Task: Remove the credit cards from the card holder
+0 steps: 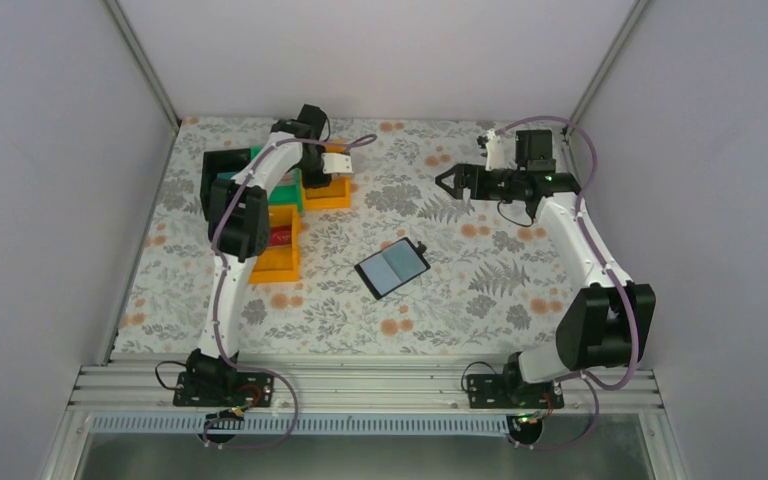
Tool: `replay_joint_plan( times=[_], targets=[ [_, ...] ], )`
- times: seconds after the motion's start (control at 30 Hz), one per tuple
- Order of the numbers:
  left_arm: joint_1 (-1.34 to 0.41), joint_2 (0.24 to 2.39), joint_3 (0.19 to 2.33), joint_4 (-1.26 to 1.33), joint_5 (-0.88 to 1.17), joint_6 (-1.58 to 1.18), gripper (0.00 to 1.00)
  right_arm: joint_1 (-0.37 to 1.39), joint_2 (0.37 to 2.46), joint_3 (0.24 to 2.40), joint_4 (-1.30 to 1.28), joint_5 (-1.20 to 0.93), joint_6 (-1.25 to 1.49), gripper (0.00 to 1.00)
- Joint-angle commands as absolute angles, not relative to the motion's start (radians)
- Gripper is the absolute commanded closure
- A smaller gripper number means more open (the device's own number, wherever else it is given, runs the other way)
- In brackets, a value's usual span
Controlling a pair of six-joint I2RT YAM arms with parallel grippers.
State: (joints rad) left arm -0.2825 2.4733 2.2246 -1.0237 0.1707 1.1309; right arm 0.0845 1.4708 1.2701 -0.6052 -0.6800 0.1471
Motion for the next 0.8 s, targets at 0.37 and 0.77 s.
replay_joint_plan(
  times=[0.37, 0.77],
  targets=[
    [-0.283, 2.421, 2.272, -1.035, 0.305, 1.132, 0.82, 0.081, 1.487, 1.286, -0.599, -0.640, 0.153, 0.01],
    [-0.283, 2.152, 2.226, -1.143, 0.537, 0.794, 0.59, 0.310, 1.498, 1.091, -0.629, -0.279, 0.222, 0.15]
  ],
)
